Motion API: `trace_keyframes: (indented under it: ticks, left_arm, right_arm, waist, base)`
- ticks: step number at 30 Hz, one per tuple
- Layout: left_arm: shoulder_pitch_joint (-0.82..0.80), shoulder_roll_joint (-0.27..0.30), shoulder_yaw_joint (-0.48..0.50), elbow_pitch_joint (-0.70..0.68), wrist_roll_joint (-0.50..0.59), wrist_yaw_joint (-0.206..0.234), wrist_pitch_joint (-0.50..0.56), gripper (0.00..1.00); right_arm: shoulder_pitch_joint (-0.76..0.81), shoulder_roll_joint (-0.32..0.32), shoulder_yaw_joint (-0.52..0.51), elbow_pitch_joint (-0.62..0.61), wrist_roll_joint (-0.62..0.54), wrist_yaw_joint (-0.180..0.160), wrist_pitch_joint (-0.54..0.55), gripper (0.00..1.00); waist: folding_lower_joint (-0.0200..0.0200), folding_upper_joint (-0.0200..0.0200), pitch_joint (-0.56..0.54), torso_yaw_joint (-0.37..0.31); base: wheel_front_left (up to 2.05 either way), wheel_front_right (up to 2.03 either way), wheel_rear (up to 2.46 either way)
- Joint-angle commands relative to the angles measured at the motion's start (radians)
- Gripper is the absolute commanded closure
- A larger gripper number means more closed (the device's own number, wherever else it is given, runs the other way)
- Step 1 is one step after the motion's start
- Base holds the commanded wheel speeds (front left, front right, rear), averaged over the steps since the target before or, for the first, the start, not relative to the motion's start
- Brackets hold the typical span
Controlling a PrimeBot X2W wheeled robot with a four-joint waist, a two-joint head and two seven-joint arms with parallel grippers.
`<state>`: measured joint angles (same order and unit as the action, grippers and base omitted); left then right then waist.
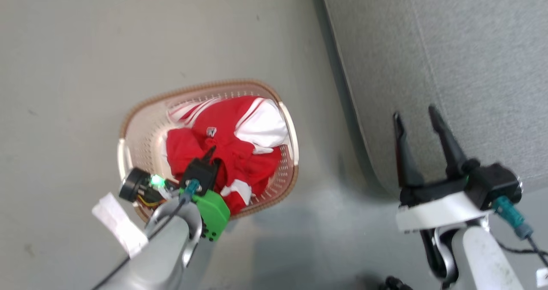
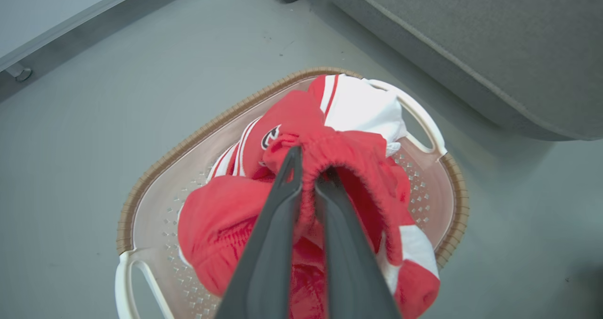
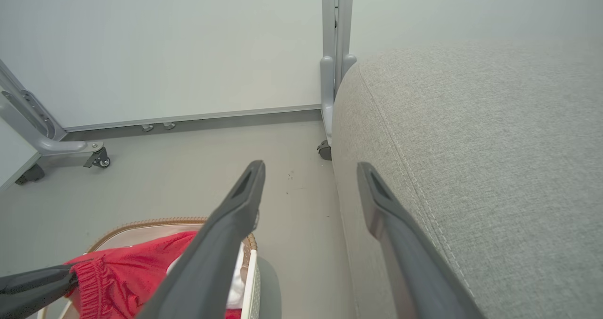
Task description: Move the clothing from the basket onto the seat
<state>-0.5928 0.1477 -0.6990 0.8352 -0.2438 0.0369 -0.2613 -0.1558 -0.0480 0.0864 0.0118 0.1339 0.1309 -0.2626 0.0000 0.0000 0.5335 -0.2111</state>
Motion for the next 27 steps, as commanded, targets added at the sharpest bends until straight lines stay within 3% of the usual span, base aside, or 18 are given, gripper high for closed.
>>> trace_keyframes:
  ticks: [1,5,9,19,27]
  left_arm:
    - [0.074,0.004,0.02,-0.042,-0.005,0.016,-0.006,1.0]
    - [0.211,0.008,0.085,-0.189,-0.004,0.052,-0.006,1.0]
    - [0.303,0.012,0.15,-0.325,0.008,0.071,-0.006,1.0]
    - [0.412,-0.011,0.26,-0.582,0.073,0.052,-0.006,1.0]
    - [0.423,-0.026,0.242,-0.67,0.144,0.009,-0.006,1.0]
  right_arm:
    - [0.054,-0.004,0.006,0.016,-0.009,0.0,-0.003,0.0]
    - [0.137,-0.004,0.024,0.043,-0.011,0.0,-0.003,0.0]
    - [0.171,-0.004,0.049,0.048,-0.012,0.0,-0.003,0.0]
    - [0.219,-0.004,0.083,0.047,0.002,0.0,-0.003,0.0]
    - [0.233,-0.004,0.16,0.041,-0.023,0.0,-0.003,0.0]
  waist:
    - [0.0,0.0,-0.345,0.094]
    - [0.0,0.0,-0.481,0.101]
    - [0.0,0.0,-0.538,0.096]
    - [0.0,0.0,-0.602,0.096]
    - [0.0,0.0,-0.607,0.109]
  base:
    - [0.0,0.0,0.0]
    - [0.0,0.0,0.0]
    - [0.0,0.0,0.0]
    - [0.0,0.0,0.0]
    - [0.0,0.0,0.0]
